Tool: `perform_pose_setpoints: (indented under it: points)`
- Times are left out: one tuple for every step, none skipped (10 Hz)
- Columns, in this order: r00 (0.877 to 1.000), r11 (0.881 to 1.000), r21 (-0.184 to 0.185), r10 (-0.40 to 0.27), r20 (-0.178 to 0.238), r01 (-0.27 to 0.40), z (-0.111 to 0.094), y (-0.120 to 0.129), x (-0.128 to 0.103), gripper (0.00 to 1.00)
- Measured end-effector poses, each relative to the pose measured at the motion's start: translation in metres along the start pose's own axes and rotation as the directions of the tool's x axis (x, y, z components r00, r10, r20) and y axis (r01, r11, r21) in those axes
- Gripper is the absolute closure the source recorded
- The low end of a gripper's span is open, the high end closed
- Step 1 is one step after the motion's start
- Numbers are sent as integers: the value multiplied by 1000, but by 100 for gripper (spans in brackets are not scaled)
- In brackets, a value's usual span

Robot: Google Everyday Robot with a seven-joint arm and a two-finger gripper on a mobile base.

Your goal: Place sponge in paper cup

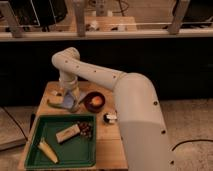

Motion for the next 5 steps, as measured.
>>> perform_pose_setpoints:
  points:
    - [1000, 1000, 0, 0, 3, 0, 0, 0, -1, 52]
    - [1000, 1000, -1, -1, 6, 1, 1, 0, -2, 40]
    - [1000, 1000, -1, -2, 7, 2, 1, 0, -2, 32]
    - [1000, 1000, -2, -3, 10, 3, 1, 0, -3, 22]
    - [1000, 1000, -3, -3, 12, 3, 1, 0, -3, 20]
